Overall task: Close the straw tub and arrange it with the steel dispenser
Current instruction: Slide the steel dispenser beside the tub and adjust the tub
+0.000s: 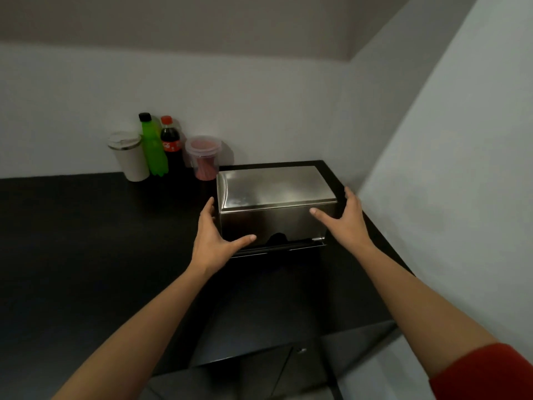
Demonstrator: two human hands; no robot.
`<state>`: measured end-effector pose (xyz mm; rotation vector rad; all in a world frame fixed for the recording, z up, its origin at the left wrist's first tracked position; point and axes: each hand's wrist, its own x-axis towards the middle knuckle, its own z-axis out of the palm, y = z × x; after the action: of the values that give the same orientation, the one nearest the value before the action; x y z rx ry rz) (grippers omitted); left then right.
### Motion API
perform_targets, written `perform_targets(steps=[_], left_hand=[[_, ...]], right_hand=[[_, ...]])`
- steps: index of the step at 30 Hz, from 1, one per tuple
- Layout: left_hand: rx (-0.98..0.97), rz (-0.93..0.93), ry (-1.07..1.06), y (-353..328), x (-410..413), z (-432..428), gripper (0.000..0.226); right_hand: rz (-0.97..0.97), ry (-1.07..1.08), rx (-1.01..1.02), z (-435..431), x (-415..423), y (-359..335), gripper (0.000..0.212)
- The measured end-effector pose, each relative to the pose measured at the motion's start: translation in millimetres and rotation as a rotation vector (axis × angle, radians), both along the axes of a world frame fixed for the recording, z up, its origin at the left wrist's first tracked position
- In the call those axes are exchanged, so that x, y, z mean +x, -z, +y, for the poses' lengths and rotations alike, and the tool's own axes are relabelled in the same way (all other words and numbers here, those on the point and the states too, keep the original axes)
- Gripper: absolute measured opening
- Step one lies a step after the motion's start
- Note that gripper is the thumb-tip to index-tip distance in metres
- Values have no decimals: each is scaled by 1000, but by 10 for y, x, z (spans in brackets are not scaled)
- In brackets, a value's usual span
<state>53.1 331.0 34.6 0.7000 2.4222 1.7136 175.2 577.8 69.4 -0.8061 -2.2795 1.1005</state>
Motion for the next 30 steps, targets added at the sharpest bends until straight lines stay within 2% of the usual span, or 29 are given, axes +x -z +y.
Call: perform_targets(steps=[7, 12, 25, 30], left_hand=[[-70, -44, 20, 169, -8, 11, 130], [-87, -71, 28, 307, -7, 32, 129], [-92, -69, -2, 379, -32, 62, 119], [-111, -64, 9, 390, -67, 75, 122]], right_hand=[[-70, -79, -76, 73, 2, 300, 117], [-90, -174, -136, 65, 25, 473, 121], [-80, -162, -100, 10, -21, 640, 84], [-109, -173, -105, 63, -45, 646, 81]])
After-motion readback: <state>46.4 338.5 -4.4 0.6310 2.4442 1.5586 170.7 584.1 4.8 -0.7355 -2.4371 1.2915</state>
